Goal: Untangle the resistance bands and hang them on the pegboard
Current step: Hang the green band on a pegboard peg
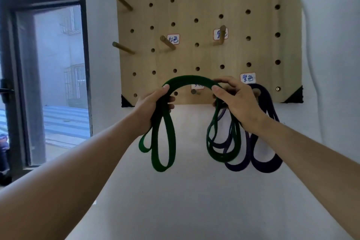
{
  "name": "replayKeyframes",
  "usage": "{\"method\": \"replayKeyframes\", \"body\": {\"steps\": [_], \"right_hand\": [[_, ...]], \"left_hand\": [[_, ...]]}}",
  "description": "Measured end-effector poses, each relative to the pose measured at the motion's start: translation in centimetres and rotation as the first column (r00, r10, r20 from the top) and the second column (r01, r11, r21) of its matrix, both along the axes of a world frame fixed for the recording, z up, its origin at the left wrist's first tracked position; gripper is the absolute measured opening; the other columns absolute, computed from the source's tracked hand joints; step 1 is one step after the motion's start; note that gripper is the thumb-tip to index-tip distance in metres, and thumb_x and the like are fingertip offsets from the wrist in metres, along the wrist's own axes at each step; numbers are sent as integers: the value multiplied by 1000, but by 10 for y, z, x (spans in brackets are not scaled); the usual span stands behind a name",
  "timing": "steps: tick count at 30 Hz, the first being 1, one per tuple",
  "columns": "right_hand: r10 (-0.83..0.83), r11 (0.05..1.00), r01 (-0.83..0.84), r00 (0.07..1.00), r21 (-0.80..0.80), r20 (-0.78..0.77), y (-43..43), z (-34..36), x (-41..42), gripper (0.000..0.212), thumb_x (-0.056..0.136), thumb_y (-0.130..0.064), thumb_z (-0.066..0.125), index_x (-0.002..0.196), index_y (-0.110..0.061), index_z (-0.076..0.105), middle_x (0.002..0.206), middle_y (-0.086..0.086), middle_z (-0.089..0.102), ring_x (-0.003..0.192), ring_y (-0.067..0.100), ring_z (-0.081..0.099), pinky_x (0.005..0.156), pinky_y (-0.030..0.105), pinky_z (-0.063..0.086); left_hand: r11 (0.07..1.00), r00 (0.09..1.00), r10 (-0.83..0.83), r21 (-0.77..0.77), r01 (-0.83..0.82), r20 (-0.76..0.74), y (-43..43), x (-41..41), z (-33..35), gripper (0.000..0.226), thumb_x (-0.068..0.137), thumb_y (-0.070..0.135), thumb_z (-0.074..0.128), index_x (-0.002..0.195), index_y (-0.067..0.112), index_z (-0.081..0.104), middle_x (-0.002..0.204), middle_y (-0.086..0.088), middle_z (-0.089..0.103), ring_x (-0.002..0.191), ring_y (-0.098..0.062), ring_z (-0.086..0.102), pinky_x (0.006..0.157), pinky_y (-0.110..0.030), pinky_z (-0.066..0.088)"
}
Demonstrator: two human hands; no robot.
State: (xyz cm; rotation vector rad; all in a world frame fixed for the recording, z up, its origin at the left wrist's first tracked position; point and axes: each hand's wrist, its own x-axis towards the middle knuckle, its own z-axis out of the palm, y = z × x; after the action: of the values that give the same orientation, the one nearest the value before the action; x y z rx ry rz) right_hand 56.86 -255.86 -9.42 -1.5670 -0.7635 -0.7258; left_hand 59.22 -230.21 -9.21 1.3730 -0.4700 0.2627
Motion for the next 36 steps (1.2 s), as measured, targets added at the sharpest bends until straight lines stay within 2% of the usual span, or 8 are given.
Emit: {"method": "replayKeyframes", "body": {"steps": [6, 9, 13, 17, 24, 28, 30, 36], "right_hand": [[-153, 988, 154, 988, 12, -25, 10, 15, 32, 16, 99, -23, 64, 108, -36, 64, 101, 1, 70, 98, 25, 69, 89, 41, 60], [-248, 969, 247, 968, -27, -26, 15, 14, 42, 18, 100, -24, 62, 117, -30, 61, 103, -4, 65, 104, 20, 63, 83, 29, 54], [-351, 910, 330, 935, -250, -43, 13, 4, 43, 29, 100, -22, 61, 129, -24, 57, 115, -3, 60, 108, 15, 55, 88, 29, 44], [-462, 777, 405, 887, -482, 0, 6, -6, 45, 45, 97, -21, 66, 138, -31, 50, 123, 0, 64, 104, 17, 62, 92, 38, 54], [-518, 625, 475, 846, -620, 126, -1, -4, 36, 63, 92, -29, 72, 149, -24, 46, 133, 5, 53, 126, 27, 52, 100, 35, 42], [-512, 484, 580, 795, -655, 326, -6, -11, 14, 58, 92, -37, 72, 143, -19, 52, 124, 3, 56, 116, 24, 56, 95, 38, 49], [-455, 491, 587, 803, -643, 385, -6, -20, 1, 46, 91, -37, 73, 131, -17, 62, 113, -1, 59, 106, 21, 59, 86, 33, 47], [-325, 559, 371, 921, -741, 216, 15, -89, -39, 28, 90, -34, 74, 113, -18, 72, 102, -5, 67, 90, 13, 62, 85, 37, 56]], "left_hand": [[984, 984, 179, -11, -179, -14, -34, 15, 11, 35, 95, 39, 69, 118, 13, 69, 107, -10, 75, 89, -20, 73, 77, -31, 59], [977, 977, 212, -30, -213, -28, -46, 26, 8, 36, 95, 38, 70, 119, 11, 68, 102, -9, 74, 87, -20, 72, 74, -28, 56], [960, 965, 248, 154, -234, -82, -48, 36, -6, 35, 98, 35, 65, 120, 9, 65, 112, -13, 73, 95, -24, 70, 67, -25, 54], [854, 964, 256, 485, -189, -74, -43, 31, -18, 26, 102, 31, 60, 118, 12, 69, 110, -7, 74, 97, -20, 67, 76, -26, 48], [731, 914, 370, 556, -396, 165, -35, 19, -29, 60, 98, 22, 66, 153, 22, 43, 152, -2, 51, 138, -27, 48, 113, -43, 38], [648, 873, 338, 586, -487, 352, -19, -14, -40, 51, 94, 19, 70, 143, 21, 56, 143, 2, 55, 114, -13, 62, 100, -36, 52], [619, 879, 259, 630, -469, 401, -11, -31, -50, 40, 94, 15, 71, 133, 19, 64, 132, 6, 59, 102, -5, 64, 92, -28, 53], [641, 923, 157, 674, -367, 353, 10, -86, -120, 15, 93, 15, 73, 104, 25, 75, 99, 12, 73, 87, -4, 68, 78, -18, 52]]}}
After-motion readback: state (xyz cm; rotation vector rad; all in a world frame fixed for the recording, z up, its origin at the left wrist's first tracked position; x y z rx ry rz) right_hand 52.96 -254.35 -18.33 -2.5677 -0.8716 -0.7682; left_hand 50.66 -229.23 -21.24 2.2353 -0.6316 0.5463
